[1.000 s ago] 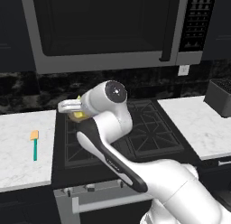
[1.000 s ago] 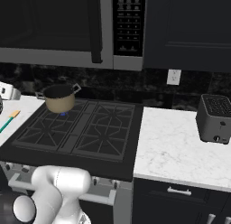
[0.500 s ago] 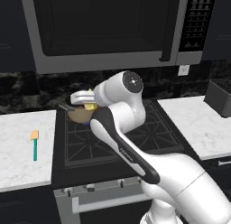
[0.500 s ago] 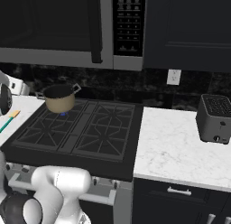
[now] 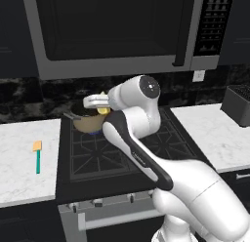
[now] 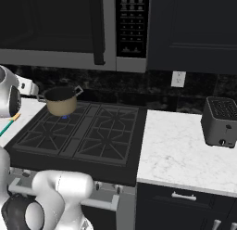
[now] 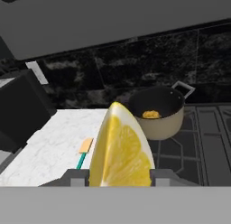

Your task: Put the squash and lemon wedge in the pot. Retrieve the spatula and lightly stir the vegetables in the pot.

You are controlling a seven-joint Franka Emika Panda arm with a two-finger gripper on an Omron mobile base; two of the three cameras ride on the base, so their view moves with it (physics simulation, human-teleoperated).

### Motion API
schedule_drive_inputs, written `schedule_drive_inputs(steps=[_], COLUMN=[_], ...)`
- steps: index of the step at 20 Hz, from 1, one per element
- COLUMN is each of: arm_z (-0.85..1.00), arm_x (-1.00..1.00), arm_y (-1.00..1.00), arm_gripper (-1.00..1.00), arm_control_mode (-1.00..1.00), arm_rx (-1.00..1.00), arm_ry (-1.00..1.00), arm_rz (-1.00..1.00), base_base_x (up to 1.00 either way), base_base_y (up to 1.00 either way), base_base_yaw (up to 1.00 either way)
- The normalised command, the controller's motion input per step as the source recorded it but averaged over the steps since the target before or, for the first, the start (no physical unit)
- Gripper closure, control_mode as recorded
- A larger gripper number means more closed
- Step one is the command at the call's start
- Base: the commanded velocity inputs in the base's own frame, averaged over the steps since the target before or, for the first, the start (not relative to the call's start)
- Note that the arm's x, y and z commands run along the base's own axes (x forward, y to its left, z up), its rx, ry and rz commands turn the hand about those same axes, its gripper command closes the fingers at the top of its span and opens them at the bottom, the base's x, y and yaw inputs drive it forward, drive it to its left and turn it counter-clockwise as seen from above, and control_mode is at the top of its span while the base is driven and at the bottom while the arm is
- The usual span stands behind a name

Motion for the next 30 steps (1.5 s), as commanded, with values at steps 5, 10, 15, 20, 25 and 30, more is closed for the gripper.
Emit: schedule_drive_inputs(steps=[5, 10, 15, 20, 25, 30], arm_z=[0.00, 0.00, -0.11, -0.24, -0.06, 0.00], arm_x=[0.29, 0.36, 0.33, 0.11, 0.09, 0.25], arm_y=[0.00, -0.03, -0.03, 0.00, 0.00, -0.03], arm_gripper=[1.00, 1.00, 1.00, 1.00, 1.00, 1.00], arm_control_mode=[-1.00, -1.00, -1.00, -1.00, -1.00, -1.00], arm_rx=[0.00, 0.00, 0.00, 0.00, 0.00, 0.04], arm_ry=[-0.01, 0.01, -0.01, -0.13, -0.05, 0.14], arm_rz=[0.00, 0.00, 0.00, 0.00, -0.03, 0.00], base_base_x=[0.00, 0.00, 0.00, 0.00, 0.00, 0.00], base_base_y=[0.00, 0.00, 0.00, 0.00, 0.00, 0.00], base_base_yaw=[0.00, 0.00, 0.00, 0.00, 0.00, 0.00])
